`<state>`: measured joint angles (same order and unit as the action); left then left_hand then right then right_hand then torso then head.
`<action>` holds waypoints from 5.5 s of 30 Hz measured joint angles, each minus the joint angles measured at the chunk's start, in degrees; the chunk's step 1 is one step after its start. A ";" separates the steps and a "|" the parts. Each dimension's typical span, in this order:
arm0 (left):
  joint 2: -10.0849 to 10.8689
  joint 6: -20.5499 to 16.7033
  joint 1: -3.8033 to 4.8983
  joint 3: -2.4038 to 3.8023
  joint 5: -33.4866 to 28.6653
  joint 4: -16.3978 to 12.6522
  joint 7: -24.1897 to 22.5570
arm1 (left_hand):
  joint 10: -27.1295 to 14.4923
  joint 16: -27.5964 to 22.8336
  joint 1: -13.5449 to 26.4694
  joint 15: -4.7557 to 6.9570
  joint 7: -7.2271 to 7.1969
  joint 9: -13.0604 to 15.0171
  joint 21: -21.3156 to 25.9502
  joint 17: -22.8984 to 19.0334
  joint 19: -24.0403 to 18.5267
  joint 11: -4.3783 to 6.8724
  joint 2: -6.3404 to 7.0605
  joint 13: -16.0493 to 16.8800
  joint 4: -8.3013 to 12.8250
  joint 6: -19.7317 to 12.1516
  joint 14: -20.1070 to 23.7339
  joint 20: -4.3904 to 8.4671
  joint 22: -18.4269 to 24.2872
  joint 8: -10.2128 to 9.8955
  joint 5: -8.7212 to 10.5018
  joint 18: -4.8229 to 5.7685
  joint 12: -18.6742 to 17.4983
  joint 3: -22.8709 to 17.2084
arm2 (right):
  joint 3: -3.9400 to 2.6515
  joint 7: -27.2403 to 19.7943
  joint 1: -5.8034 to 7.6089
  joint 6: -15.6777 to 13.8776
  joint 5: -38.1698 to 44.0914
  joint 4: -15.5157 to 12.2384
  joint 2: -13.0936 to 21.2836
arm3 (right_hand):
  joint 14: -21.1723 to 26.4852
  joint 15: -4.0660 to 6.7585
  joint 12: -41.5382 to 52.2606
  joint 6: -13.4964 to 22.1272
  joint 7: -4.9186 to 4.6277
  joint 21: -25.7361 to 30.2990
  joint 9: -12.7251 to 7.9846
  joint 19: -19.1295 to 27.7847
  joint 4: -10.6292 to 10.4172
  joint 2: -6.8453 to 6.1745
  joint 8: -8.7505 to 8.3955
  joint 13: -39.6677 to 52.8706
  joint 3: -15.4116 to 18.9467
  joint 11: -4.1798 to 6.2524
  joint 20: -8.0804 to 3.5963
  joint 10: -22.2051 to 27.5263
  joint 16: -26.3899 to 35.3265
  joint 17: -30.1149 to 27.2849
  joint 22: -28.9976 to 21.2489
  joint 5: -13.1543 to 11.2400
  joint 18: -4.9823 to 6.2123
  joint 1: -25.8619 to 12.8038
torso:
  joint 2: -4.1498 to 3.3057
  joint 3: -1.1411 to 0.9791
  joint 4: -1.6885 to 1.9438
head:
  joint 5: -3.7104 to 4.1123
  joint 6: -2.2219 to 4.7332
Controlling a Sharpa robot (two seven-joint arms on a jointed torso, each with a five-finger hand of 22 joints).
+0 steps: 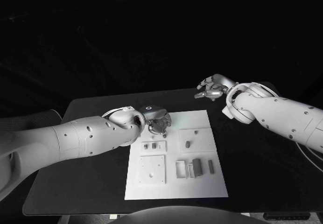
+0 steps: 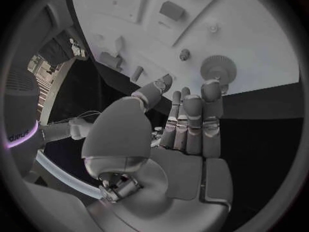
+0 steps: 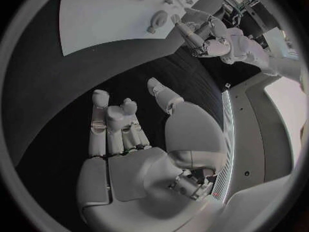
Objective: Assemble the parts on the task board
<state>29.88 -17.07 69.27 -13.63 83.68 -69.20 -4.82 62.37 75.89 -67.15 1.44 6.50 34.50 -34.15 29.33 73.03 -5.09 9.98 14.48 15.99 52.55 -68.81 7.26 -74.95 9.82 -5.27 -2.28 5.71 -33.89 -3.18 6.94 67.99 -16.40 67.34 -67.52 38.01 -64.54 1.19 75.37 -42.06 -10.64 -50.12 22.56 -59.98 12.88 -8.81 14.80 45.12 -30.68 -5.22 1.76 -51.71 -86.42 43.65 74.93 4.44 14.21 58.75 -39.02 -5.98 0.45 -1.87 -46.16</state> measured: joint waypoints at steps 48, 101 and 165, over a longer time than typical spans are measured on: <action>-3.49 1.12 -3.47 0.02 3.29 6.98 -0.51 | 3.68 0.62 0.36 -0.41 1.48 -1.54 -1.11 0.18 1.52 -0.42 -0.17 -1.43 -0.02 1.59 -1.42 -0.52 0.04 0.77 -0.44 0.00 -1.06 0.34 | -0.01 0.01 0.00 -0.01 0.00 -0.66 0.12 | 0.00 0.00 -0.01 0.16 0.13 0.00 0.00 0.01 0.00 0.00 0.00 -0.04 0.00 0.00 0.21 0.00 0.00 -0.04 0.00 0.00 0.00 0.00 | 0.05 0.01 0.04 | 0.52 -0.70; -5.00 0.61 -4.76 0.20 3.53 9.05 -1.38 | 8.86 0.88 -1.01 0.95 1.05 -2.15 -1.99 0.22 1.70 1.14 -2.76 -0.50 -0.01 5.30 -2.31 0.13 0.02 2.79 -0.44 -0.15 -0.18 -1.59 | 0.00 0.01 0.00 -0.01 0.00 -0.85 0.11 | 0.00 0.00 -0.01 0.04 0.03 0.00 -0.04 -0.20 0.00 0.22 0.00 -0.13 0.00 0.00 0.21 0.00 0.00 -0.08 0.00 0.00 0.00 -0.22 | 0.04 0.02 0.06 | 0.82 -1.14; 6.28 -1.67 -2.62 0.17 -0.93 1.14 -1.24 | 11.32 0.88 -1.60 1.83 0.12 -2.52 -2.43 -0.02 2.24 2.77 -3.63 0.38 -0.18 7.59 -3.26 1.01 0.01 3.90 -0.87 0.32 -0.22 -3.77 | 0.00 -0.02 -0.01 -0.02 -0.01 -0.71 0.50 | 0.00 0.00 0.23 0.10 -0.12 0.00 -0.07 -0.11 0.00 0.22 0.28 -0.23 0.00 0.00 0.10 0.00 0.00 -0.12 0.00 0.00 0.00 -0.22 | 0.06 0.04 0.07 | 0.16 -1.26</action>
<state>36.16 -18.74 66.65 -13.46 82.75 -68.07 -6.07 73.70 76.76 -68.75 3.27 6.62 31.98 -36.58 29.32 75.27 -2.32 6.35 14.85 15.81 60.15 -72.07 8.27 -74.94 13.72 -6.13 -1.96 5.48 -37.66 -3.19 6.92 67.98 -16.42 67.33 -68.23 38.51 -64.55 1.19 75.60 -41.95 -10.77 -50.12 22.49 -60.08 12.88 -8.59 15.08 44.89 -30.68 -5.22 1.86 -51.71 -86.42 43.53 74.93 4.44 14.21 58.53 -38.96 -5.94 0.52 -1.70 -47.42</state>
